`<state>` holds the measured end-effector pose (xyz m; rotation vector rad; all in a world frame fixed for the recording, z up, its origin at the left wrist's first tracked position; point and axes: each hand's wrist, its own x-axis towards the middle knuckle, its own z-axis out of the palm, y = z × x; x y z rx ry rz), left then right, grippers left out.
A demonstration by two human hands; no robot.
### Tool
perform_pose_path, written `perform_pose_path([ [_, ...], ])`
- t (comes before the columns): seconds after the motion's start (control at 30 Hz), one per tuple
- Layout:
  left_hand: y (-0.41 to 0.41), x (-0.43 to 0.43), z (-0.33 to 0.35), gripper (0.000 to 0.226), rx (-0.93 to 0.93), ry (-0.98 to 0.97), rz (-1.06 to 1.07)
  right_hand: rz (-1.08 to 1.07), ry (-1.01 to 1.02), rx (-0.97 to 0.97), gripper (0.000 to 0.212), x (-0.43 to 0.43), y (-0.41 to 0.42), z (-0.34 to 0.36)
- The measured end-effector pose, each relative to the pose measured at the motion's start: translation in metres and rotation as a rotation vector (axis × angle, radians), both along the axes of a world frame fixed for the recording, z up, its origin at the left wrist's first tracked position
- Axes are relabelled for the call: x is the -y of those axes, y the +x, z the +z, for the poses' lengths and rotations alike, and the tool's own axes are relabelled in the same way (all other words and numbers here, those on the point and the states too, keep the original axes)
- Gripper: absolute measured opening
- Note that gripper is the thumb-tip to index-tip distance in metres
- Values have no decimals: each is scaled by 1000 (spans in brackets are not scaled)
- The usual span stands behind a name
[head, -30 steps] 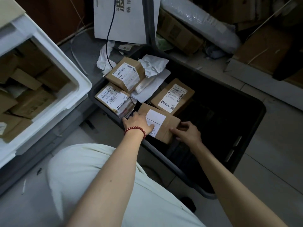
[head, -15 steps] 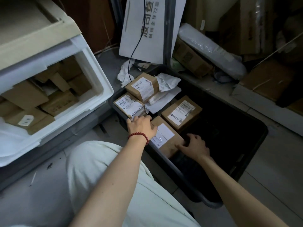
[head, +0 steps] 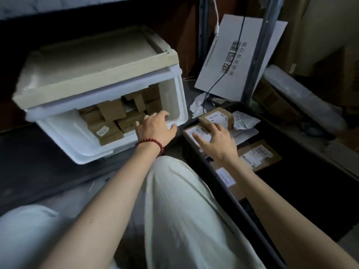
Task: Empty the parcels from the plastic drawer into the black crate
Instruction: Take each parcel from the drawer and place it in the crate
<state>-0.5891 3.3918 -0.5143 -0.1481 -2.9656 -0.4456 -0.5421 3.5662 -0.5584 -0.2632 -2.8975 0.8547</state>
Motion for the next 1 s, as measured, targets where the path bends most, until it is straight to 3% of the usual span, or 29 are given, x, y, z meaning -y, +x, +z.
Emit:
perform_pose_path([
  [0.2,18,99,17,46,13,-65,155,228,-33,-112,62,93,-28,35],
  [0.4,34,182,3,51,143,-7,270,356,-79,-23,74,171,-47,25],
  [0.7,-18,209,-40,63,148,80,290,326,-160,-48,71,215,-109,-18],
  [1.0,-120,198,-57,68,21,156,298,224,-461,-75,56,226,-196,-40],
])
